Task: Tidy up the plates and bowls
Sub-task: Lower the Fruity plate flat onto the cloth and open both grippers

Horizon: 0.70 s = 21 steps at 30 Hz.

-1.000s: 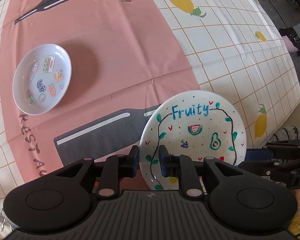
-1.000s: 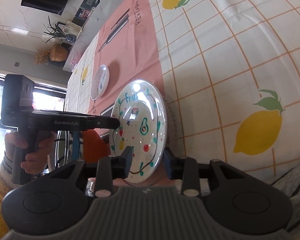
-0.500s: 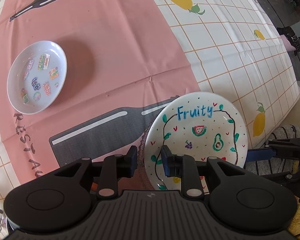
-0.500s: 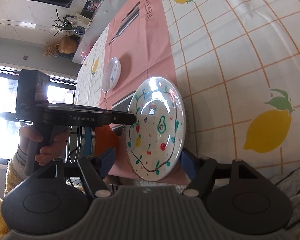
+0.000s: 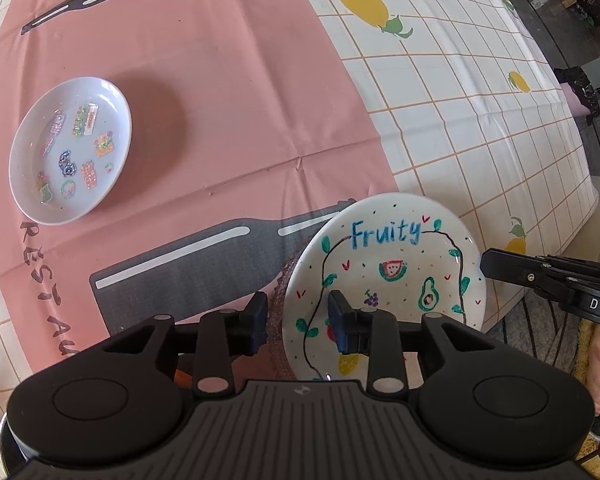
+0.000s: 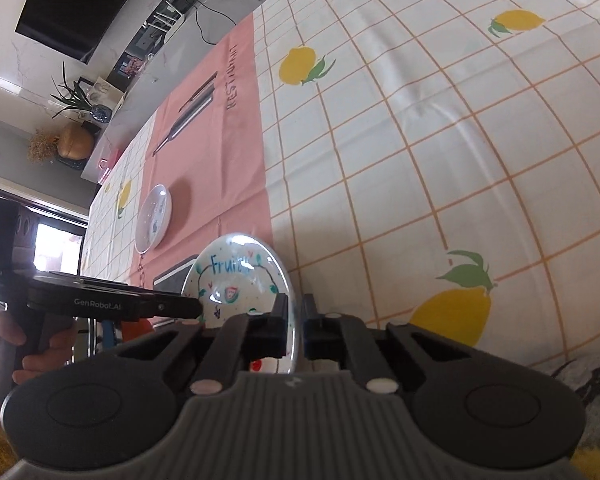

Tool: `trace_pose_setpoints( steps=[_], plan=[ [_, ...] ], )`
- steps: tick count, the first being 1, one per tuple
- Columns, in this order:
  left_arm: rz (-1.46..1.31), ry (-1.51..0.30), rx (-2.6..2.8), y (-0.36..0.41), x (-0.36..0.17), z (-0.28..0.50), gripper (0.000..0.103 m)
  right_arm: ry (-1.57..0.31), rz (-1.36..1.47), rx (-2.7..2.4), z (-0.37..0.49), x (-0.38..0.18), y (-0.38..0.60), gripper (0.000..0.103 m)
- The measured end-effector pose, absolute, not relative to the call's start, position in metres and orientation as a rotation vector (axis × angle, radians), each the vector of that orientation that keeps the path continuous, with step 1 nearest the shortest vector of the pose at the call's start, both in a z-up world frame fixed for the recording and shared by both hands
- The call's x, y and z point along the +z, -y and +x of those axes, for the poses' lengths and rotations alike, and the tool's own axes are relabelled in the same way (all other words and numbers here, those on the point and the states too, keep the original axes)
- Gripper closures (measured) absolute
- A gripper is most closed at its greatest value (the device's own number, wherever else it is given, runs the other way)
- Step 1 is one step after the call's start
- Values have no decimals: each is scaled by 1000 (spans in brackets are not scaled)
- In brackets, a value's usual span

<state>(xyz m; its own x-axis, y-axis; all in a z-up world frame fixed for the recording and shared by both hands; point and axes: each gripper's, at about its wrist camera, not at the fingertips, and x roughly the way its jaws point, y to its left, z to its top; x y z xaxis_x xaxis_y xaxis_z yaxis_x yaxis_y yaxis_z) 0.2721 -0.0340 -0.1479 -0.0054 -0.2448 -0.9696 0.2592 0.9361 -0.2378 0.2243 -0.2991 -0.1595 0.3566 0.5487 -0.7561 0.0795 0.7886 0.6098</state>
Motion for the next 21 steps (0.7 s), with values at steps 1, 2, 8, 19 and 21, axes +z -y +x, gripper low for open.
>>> trace_pose_setpoints(
  steps=[1, 2, 8, 19, 21],
  plan=[
    [3, -1528, -396, 34, -148, 272, 63, -1175, 613, 327, 224, -159, 298, 100],
    [-4, -1529, -394, 34, -149, 273, 62, -1171, 606, 327, 225, -158, 297, 101],
    [-14, -1531, -394, 37, -149, 273, 59, -1170, 589, 336, 225, -159, 292, 103],
    [-61, -1444, -389, 32, -133, 271, 46, -1181, 556, 351, 227, -162, 283, 95],
    [-88, -1384, -391, 30, -126, 270, 38, -1165, 562, 345, 226, -160, 285, 95]
  ],
)
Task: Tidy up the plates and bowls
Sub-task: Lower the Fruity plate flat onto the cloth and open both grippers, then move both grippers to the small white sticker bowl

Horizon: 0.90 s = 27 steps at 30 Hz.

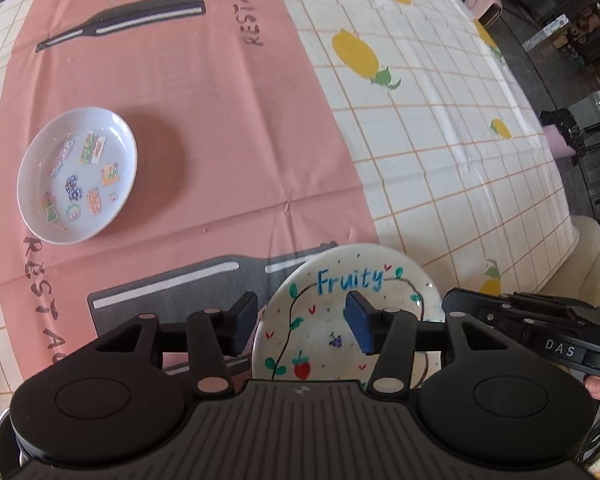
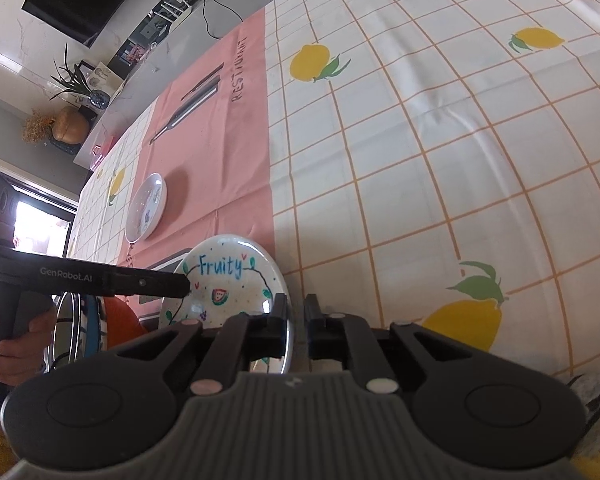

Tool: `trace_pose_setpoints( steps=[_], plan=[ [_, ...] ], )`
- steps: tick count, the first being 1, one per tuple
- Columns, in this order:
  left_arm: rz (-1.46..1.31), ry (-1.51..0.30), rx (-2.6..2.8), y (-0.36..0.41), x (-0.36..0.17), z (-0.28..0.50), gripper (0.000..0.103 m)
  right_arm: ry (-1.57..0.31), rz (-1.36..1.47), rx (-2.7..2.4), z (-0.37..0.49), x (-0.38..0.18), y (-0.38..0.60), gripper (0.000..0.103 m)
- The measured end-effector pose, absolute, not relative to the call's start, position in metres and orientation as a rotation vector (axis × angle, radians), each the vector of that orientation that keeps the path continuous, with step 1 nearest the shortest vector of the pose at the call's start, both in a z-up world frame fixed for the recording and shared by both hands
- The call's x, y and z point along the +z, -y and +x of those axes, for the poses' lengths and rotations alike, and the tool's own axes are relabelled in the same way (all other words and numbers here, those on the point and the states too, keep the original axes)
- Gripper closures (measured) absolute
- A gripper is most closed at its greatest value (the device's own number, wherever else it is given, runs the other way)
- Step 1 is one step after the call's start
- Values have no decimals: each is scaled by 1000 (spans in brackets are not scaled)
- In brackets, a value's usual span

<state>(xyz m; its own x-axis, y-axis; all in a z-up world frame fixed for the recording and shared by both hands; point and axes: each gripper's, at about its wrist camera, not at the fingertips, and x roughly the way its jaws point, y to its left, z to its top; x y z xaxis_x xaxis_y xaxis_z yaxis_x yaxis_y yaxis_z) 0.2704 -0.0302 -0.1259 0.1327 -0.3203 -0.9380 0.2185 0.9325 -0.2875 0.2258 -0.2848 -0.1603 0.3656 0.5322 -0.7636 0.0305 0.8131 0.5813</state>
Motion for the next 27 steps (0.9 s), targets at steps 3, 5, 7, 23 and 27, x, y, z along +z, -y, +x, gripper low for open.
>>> trace_pose_setpoints(
  steps=[3, 5, 7, 23, 27],
  plan=[
    [-117, -1298, -371, 28, -114, 268, 32, -1143, 586, 350, 225, -159, 288, 78],
    [-116, -1268, -364, 27, -106, 267, 31, -1121, 592, 346, 225, -156, 290, 70],
    [-121, -1212, -357, 25, -95, 265, 31, -1097, 596, 346, 224, -152, 292, 67],
    [-86, -928, -128, -75, -23, 239, 30, -947, 427, 372, 253, -84, 229, 49],
    [-71, -949, -128, -109, -41, 244, 31, -1007, 428, 386, 277, -78, 188, 49]
  ],
)
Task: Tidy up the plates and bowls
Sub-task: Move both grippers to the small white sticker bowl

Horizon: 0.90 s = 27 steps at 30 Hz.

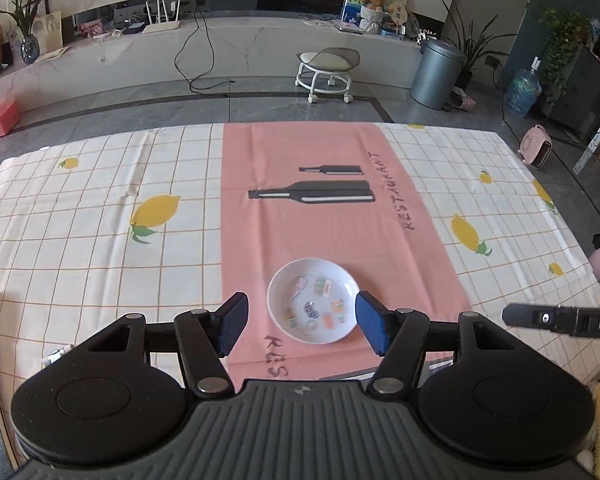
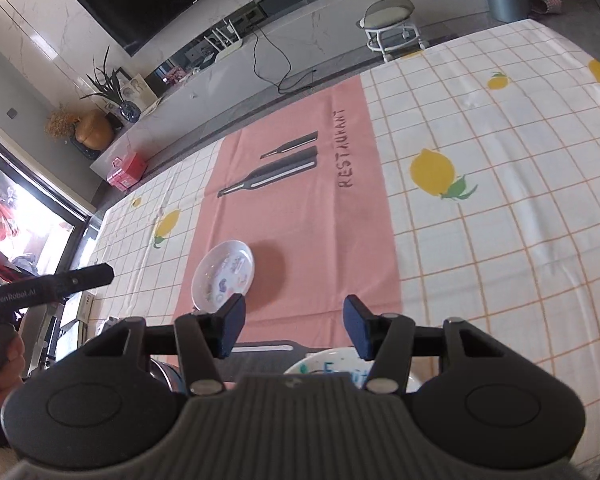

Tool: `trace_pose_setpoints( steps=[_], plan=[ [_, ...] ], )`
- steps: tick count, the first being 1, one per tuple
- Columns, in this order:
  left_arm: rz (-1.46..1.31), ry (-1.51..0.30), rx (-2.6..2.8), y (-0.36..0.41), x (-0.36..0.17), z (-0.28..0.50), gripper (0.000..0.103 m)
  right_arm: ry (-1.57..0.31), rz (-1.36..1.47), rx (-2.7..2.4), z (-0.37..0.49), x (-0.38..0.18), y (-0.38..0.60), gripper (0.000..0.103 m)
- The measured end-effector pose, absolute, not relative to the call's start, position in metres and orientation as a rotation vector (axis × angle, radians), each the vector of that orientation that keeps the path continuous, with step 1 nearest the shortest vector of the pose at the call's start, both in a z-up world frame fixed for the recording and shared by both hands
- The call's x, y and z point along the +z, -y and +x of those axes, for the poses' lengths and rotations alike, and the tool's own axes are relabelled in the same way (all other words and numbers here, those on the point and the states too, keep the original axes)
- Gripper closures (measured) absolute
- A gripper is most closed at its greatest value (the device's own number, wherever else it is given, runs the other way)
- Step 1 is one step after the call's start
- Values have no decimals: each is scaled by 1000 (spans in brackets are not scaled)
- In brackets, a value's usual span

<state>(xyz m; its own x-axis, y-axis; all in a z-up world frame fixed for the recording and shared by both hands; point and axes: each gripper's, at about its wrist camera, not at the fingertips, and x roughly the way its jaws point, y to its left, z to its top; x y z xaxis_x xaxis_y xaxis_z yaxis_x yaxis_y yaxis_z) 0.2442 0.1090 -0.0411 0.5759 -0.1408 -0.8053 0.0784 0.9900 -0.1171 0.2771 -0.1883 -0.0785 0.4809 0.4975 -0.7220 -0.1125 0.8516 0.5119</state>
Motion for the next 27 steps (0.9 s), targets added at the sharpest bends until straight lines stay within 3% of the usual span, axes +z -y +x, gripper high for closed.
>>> trace_pose_setpoints(
  steps=[4, 6, 10, 16, 27],
  plan=[
    [-87, -1004, -108, -130, -71, 259, 34, -1006, 417, 392, 299, -81, 148, 49],
    [-133, -1029, -66, -137, -86, 269, 37, -1001, 361, 369, 310, -86, 125, 56],
    [-143, -1059, -87, -147, -105, 281, 38, -1060, 297, 308, 333, -111, 87, 59],
    [-191, -1120, -140, -155, -129, 295, 56, -1118, 242, 298, 356, -145, 61, 69],
    [-299, -1098, -128, -158, -145, 305, 66, -1146, 302, 368, 369, -159, 56, 78]
  ],
)
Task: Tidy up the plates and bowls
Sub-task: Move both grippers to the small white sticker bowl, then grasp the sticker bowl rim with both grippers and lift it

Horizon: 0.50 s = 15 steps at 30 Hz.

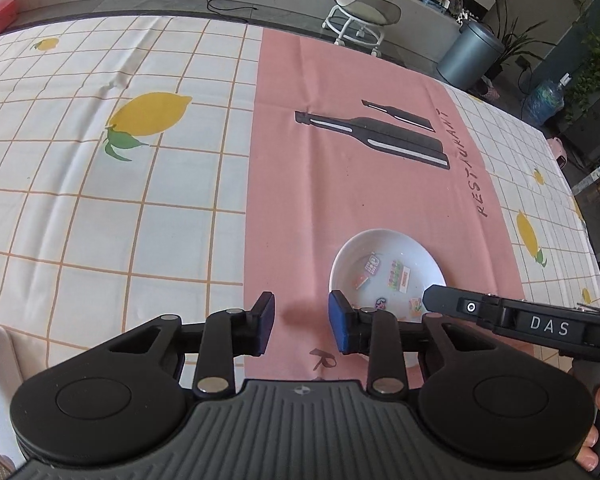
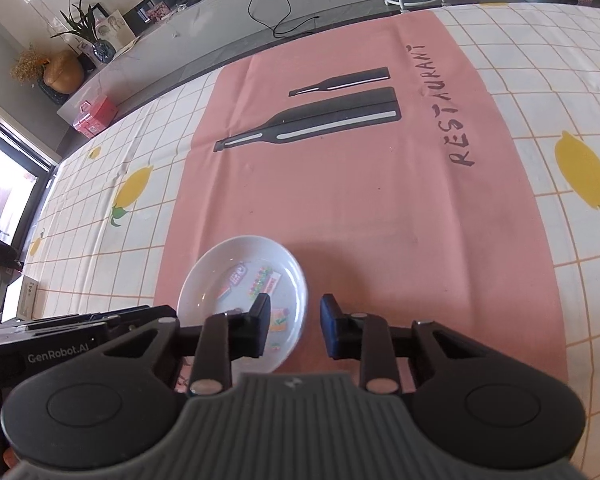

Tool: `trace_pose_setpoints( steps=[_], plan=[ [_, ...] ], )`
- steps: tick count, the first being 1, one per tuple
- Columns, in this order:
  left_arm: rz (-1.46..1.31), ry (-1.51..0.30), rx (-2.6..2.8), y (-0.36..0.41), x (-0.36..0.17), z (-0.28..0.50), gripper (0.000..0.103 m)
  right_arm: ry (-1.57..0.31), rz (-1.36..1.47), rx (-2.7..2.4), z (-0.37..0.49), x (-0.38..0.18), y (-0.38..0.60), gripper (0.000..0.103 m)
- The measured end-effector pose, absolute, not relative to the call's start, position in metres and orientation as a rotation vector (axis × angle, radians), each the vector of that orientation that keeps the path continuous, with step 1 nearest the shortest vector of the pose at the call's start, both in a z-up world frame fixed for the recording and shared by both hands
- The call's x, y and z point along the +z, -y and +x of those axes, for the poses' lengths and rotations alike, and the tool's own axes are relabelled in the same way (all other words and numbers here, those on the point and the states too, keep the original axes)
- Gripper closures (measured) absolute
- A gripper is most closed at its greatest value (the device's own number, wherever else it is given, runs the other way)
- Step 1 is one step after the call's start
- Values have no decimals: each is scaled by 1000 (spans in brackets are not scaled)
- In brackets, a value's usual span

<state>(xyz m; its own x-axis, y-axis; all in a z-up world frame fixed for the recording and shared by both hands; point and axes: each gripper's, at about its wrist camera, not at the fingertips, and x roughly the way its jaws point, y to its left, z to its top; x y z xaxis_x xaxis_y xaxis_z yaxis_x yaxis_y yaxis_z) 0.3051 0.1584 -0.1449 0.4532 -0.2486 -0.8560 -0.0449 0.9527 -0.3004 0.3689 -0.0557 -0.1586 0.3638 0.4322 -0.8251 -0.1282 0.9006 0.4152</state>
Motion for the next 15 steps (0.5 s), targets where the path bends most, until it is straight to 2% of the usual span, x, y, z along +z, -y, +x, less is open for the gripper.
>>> trace_pose_setpoints(
  steps=[4, 6, 7, 8, 9, 10, 11, 15],
  plan=[
    [-340, -1099, -183, -155, -148, 307, 66, -1170, 359, 388, 370, -165, 59, 83],
    [-345, -1119, -190, -151, -152, 309, 66, -1164, 347, 385, 370, -166, 57, 90],
    [-329, -1108, -183, -148, -153, 309, 68, -1162, 347, 386, 370, -167, 57, 92],
    [-304, -1097, -180, -145, -152, 309, 82, -1164, 348, 389, 370, -168, 56, 100],
    [-280, -1096, -170, -141, -152, 309, 86, -1168, 354, 394, 370, -169, 56, 101],
    [-261, -1085, -155, -139, -151, 307, 95, -1169, 366, 398, 371, -170, 57, 101],
    [-250, -1071, -148, -138, -148, 305, 98, -1167, 366, 392, 370, -169, 57, 101],
    [-282, -991, -189, -136, -117, 293, 99, -1130, 401, 384, 364, -155, 69, 102]
  ],
)
